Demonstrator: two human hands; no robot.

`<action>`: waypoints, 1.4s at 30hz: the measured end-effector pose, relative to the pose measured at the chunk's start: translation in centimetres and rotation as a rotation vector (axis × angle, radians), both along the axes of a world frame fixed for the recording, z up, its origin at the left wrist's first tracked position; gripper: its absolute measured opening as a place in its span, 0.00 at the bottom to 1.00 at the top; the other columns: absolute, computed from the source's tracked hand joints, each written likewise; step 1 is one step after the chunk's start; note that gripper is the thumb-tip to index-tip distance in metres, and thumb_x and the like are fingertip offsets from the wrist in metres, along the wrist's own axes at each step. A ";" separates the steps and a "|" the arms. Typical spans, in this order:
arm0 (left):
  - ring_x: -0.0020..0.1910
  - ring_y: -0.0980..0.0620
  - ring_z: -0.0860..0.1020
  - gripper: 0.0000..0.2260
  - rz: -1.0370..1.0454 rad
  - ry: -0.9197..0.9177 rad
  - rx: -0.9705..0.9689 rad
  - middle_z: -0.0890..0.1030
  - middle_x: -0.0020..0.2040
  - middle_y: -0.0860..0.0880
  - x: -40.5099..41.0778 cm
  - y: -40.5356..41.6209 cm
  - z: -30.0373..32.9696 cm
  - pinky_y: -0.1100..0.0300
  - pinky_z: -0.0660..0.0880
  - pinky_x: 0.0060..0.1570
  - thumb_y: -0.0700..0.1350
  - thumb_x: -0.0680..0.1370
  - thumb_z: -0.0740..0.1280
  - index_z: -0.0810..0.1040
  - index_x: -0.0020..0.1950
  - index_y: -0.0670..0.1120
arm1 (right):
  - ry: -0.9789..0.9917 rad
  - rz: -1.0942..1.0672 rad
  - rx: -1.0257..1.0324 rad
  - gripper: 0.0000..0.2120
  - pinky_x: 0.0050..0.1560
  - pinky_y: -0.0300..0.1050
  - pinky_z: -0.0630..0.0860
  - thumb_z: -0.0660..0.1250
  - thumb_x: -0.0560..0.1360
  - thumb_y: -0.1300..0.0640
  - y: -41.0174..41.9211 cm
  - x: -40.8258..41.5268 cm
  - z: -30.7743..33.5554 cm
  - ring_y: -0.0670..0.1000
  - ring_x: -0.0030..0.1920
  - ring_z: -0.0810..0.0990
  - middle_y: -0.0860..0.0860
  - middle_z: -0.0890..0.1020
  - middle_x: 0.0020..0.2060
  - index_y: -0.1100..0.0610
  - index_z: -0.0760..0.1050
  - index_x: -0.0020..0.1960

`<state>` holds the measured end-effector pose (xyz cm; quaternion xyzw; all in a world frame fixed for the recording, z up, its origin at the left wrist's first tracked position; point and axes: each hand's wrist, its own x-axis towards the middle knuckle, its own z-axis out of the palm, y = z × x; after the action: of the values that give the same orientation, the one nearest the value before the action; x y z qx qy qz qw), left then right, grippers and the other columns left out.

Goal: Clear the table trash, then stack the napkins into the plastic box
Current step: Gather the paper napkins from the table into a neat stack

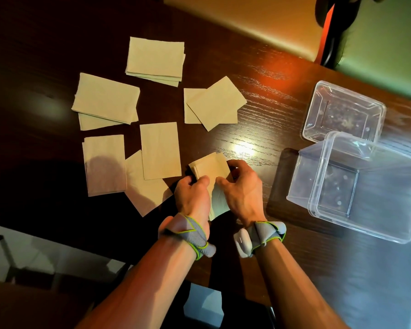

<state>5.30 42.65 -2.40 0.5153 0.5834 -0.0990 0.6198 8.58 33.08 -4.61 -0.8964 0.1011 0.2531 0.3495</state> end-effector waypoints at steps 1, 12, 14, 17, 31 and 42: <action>0.45 0.42 0.81 0.07 -0.023 -0.011 0.004 0.83 0.48 0.40 -0.1 -0.1 -0.1 0.59 0.74 0.40 0.37 0.77 0.68 0.82 0.54 0.38 | 0.007 -0.002 0.008 0.20 0.53 0.50 0.80 0.73 0.71 0.54 -0.1 0.0 -0.1 0.53 0.48 0.82 0.51 0.84 0.48 0.50 0.77 0.62; 0.50 0.49 0.83 0.14 -0.377 -0.340 0.252 0.84 0.48 0.50 -2.1 1.4 -0.9 0.59 0.78 0.51 0.36 0.76 0.66 0.75 0.47 0.58 | 0.070 -0.088 0.523 0.28 0.62 0.39 0.76 0.71 0.73 0.69 -1.5 0.5 1.5 0.44 0.60 0.81 0.48 0.83 0.59 0.56 0.70 0.71; 0.49 0.52 0.82 0.12 -0.432 -0.420 0.305 0.83 0.47 0.53 -2.2 2.0 -0.6 0.66 0.76 0.47 0.39 0.76 0.65 0.74 0.47 0.58 | 0.068 -0.047 0.600 0.27 0.67 0.48 0.76 0.68 0.74 0.73 -1.4 0.7 2.4 0.50 0.63 0.81 0.53 0.83 0.61 0.59 0.71 0.71; 0.47 0.55 0.81 0.14 -0.415 -0.534 0.317 0.82 0.45 0.59 -1.9 2.6 0.0 0.66 0.75 0.48 0.37 0.76 0.63 0.73 0.46 0.59 | 0.025 -0.002 0.628 0.19 0.67 0.56 0.76 0.65 0.76 0.74 -1.2 0.9 3.6 0.53 0.61 0.82 0.55 0.85 0.57 0.60 0.78 0.63; 0.55 0.54 0.83 0.20 -0.522 -0.628 0.359 0.85 0.53 0.49 -2.1 2.8 -1.1 0.65 0.77 0.56 0.30 0.68 0.64 0.79 0.56 0.46 | 0.068 0.011 0.638 0.23 0.74 0.53 0.69 0.64 0.72 0.78 -0.7 -0.2 3.0 0.49 0.73 0.72 0.54 0.73 0.72 0.61 0.73 0.64; 0.51 0.58 0.82 0.16 -0.477 -0.615 0.394 0.85 0.50 0.50 -2.0 2.5 -1.1 0.68 0.75 0.54 0.29 0.71 0.65 0.79 0.52 0.46 | 0.079 0.041 0.590 0.24 0.74 0.61 0.67 0.62 0.77 0.73 -0.1 -0.7 2.0 0.55 0.73 0.71 0.55 0.71 0.73 0.54 0.67 0.68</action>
<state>3.33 45.19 -3.46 0.7498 0.2441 0.0319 0.6142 7.85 32.98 -2.57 -0.7475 0.0184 0.3135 0.5854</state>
